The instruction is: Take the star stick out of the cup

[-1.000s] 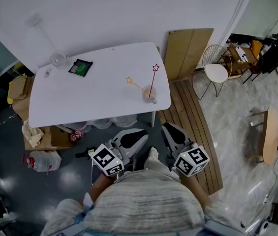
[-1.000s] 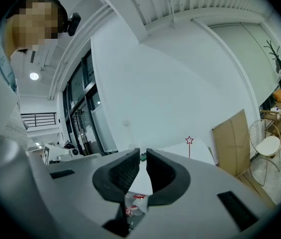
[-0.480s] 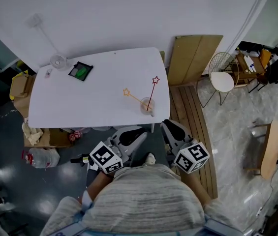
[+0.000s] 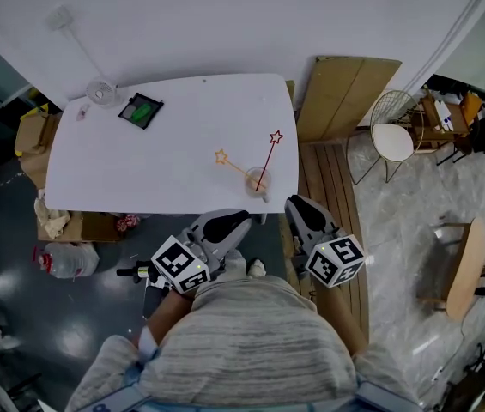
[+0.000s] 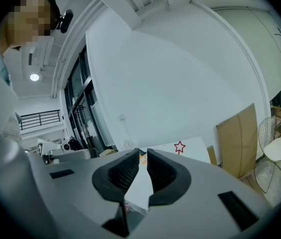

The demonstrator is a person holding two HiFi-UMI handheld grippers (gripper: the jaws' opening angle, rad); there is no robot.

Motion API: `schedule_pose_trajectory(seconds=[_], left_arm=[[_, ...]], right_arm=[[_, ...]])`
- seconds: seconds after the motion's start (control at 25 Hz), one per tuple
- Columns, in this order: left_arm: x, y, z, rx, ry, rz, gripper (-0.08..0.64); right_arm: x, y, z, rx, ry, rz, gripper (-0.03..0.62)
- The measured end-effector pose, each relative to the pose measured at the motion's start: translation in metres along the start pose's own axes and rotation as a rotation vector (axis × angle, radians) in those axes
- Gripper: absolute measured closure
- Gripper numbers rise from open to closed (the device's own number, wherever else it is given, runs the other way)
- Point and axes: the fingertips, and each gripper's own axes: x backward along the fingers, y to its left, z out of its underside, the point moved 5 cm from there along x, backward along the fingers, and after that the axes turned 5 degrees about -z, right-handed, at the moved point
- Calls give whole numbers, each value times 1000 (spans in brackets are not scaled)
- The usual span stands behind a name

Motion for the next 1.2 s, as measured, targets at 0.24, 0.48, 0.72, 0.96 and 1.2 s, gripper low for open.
schedule_pose_trajectory(seconds=[0.24,0.48,0.72,0.96,1.2], left_arm=[[-13,24,7,-13,27,20,517],[-13,43,20,8,65,9,517],[-11,62,33,51,92,-12,517],[-16,81,42,66,115,-21,517],[-21,95,51,80,138,-22,517]], right_arm=[[-17,-17,6,-37,25,32,580],[-46,-32,12,-29,60,45,568],[-72,-45,16,-35,85,57,525],[-91,-64,24,-47,119,88,525],[-106,-82,34,-74,141,121,523]])
